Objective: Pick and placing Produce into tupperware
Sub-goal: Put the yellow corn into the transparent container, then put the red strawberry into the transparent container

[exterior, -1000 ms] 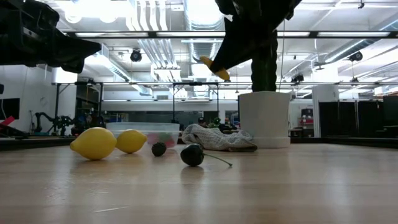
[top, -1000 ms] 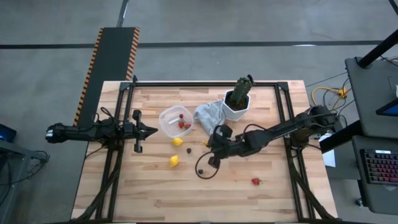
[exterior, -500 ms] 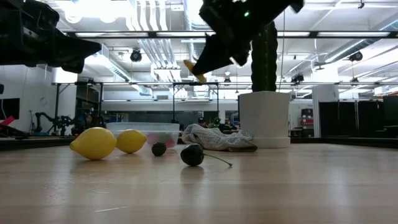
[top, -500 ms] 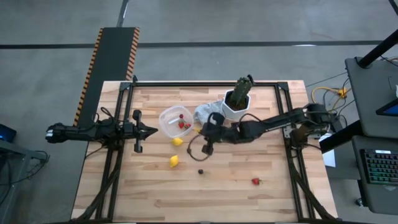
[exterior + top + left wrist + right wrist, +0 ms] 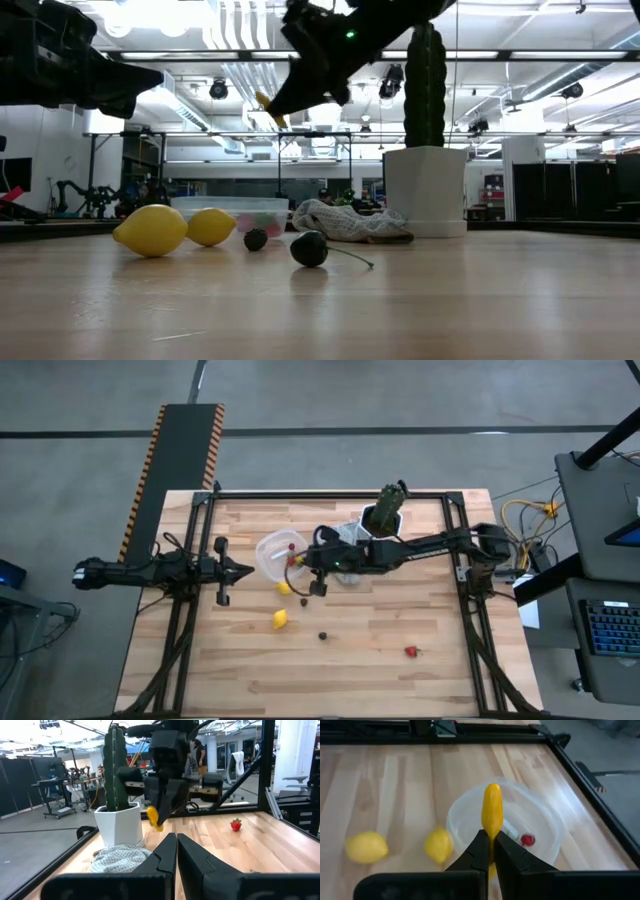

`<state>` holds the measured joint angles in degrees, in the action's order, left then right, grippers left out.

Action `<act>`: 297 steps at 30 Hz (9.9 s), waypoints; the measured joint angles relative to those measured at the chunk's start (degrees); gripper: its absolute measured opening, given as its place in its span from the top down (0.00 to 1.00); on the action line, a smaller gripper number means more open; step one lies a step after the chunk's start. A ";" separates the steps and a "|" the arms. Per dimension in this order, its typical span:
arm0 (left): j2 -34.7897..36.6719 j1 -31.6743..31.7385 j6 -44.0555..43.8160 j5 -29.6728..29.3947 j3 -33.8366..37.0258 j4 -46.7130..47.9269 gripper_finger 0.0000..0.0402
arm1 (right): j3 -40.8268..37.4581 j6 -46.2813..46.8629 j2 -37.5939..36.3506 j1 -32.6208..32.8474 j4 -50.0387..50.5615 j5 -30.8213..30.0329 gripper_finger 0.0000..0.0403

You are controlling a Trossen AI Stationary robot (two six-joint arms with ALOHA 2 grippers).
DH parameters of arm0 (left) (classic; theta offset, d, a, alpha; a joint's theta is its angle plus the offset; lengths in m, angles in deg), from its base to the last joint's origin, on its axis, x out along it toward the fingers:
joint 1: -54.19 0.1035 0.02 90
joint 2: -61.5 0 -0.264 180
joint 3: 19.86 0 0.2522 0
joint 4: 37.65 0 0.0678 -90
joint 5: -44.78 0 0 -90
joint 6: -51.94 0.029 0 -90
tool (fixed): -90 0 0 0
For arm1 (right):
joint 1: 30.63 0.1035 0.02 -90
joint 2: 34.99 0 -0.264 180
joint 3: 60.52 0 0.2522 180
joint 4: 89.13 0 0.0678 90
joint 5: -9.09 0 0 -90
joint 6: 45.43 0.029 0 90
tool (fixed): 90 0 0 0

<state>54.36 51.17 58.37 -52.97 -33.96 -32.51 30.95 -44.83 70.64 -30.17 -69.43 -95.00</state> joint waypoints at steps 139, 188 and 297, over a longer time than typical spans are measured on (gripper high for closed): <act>0.02 0.00 -0.02 0.00 0.00 0.15 1.00 | 24.29 -17.34 19.36 -4.37 21.31 -3.44 0.49; -0.29 0.00 -0.07 -0.04 0.00 0.06 1.00 | -22.45 21.54 -45.58 40.86 37.18 3.51 0.58; -0.33 0.02 -0.07 -2.16 0.00 -0.33 1.00 | -22.90 33.50 -16.10 36.62 14.11 -30.55 0.98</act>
<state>54.03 51.19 58.31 -55.13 -33.96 -32.84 8.05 -11.33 54.54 6.45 -55.32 -125.55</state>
